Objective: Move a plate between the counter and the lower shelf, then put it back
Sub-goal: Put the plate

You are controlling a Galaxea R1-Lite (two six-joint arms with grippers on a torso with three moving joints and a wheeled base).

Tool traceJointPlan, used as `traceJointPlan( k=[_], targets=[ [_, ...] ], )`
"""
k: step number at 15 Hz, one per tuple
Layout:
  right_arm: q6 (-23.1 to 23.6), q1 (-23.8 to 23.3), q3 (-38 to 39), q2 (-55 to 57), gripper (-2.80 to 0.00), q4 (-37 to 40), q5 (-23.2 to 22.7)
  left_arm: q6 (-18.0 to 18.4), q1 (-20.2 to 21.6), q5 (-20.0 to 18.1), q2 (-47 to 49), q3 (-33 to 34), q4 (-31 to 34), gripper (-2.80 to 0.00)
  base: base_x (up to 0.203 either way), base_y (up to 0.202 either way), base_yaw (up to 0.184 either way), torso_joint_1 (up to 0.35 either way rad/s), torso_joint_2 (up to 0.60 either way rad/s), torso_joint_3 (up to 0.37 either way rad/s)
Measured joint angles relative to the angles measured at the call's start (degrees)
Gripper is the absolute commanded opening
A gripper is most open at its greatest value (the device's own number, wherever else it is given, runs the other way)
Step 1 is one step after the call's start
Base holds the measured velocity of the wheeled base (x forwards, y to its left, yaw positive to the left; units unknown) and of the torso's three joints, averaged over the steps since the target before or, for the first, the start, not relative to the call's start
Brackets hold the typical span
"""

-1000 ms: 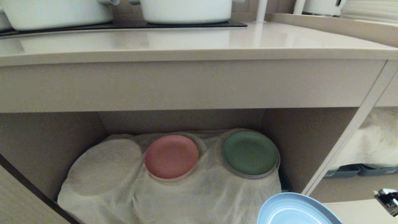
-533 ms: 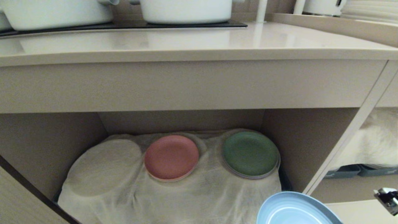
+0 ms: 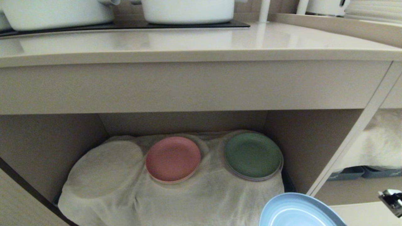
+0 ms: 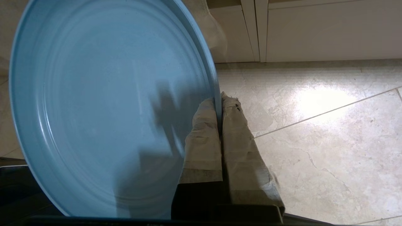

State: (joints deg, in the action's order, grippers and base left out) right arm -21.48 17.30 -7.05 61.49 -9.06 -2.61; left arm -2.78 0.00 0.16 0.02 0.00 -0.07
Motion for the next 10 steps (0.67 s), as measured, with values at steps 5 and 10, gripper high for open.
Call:
traceJointPlan(
  k=[5,10],
  targets=[
    [0.06,0.00,0.23,-1.04,-2.80,0.13,0.07,0.00,0.00,0.00,0.00,0.00,0.02,-2.80,0.000,0.000,0.000,0.000,0.00,0.000],
    [0.06,0.01,-0.04,-2.36,-2.80,2.43,0.09,0.00,0.00,0.00,0.00,0.00,0.00,-2.80,0.000,0.000,0.000,0.000,0.00,0.000]
  ],
)
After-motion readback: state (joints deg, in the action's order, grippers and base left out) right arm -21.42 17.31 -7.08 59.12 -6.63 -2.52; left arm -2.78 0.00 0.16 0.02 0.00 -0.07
